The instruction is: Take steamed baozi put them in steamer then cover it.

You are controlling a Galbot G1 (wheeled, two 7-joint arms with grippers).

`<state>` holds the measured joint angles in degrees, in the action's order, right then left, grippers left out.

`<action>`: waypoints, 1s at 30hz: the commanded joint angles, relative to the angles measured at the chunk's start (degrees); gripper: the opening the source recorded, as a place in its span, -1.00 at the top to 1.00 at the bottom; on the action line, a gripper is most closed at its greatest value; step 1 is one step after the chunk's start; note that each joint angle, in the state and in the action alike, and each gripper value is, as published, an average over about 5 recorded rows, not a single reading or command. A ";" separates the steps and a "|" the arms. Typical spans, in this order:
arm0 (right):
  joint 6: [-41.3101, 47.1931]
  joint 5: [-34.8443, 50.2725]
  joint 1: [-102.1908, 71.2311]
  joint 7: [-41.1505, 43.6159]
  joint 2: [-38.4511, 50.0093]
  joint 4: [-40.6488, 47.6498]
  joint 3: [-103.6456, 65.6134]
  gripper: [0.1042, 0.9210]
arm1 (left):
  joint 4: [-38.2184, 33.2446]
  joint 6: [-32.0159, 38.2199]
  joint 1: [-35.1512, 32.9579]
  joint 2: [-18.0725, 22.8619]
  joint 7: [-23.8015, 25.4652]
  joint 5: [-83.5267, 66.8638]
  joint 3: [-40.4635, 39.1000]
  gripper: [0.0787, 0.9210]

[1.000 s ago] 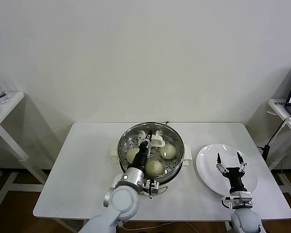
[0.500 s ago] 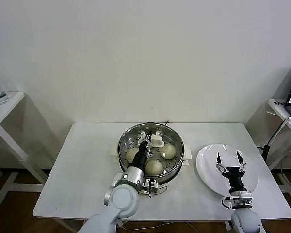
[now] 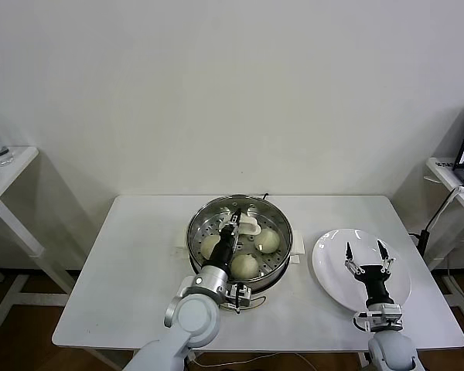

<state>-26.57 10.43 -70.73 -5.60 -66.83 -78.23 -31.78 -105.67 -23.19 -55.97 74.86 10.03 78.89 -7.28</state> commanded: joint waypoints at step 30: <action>10.13 12.22 -4.16 -0.10 1.45 -8.79 0.85 -0.76 | -22.29 20.19 -29.97 -4.85 -20.83 -54.12 32.47 -0.77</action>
<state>-23.12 13.12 -71.77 -6.14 -65.72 -81.19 -31.05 -126.06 -20.24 -72.47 66.84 5.32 65.80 1.16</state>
